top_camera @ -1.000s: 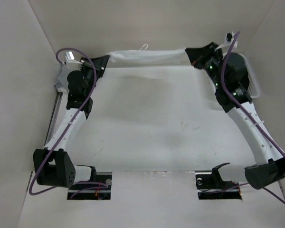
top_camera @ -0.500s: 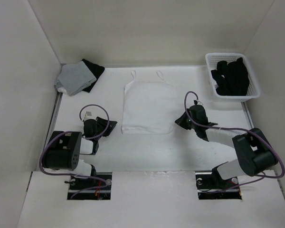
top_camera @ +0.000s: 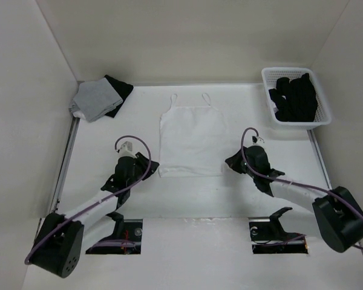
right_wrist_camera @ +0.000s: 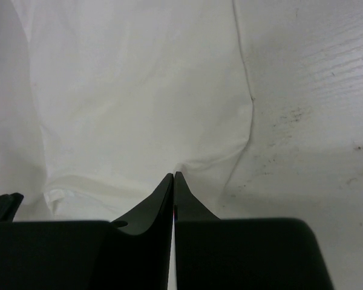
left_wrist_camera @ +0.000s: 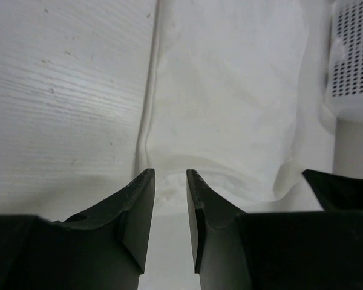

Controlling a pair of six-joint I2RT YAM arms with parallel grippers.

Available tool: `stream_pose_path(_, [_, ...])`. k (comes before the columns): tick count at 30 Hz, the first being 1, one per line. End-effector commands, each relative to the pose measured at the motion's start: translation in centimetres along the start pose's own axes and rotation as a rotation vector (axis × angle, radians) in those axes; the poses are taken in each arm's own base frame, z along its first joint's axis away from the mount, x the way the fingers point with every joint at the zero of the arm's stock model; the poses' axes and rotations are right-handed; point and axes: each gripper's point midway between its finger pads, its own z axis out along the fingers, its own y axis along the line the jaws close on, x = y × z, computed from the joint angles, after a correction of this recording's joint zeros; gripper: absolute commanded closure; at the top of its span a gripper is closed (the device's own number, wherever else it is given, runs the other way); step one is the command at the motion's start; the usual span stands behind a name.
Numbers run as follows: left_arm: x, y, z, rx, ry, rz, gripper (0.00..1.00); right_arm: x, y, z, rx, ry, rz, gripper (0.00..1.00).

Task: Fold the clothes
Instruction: Flatten the tank top out, then fold the tank top

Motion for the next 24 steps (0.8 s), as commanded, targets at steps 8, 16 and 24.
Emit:
stream_pose_path(8, [3.2,0.6,-1.4,-0.237,0.026,0.364,0.76,-0.7,-0.9,-3.3,0.02,-0.081,-0.006,0.95])
stream_pose_path(16, [3.0,0.3,-0.4,-0.277,-0.031,0.387,0.78,0.2,-1.6,-3.8,0.021,-0.065,-0.002,0.96])
stream_pose_path(24, [2.8,-1.2,-0.5,-0.21,-0.062,0.337,0.78,0.7,-1.7,-4.0,0.012,-0.056,0.003,0.96])
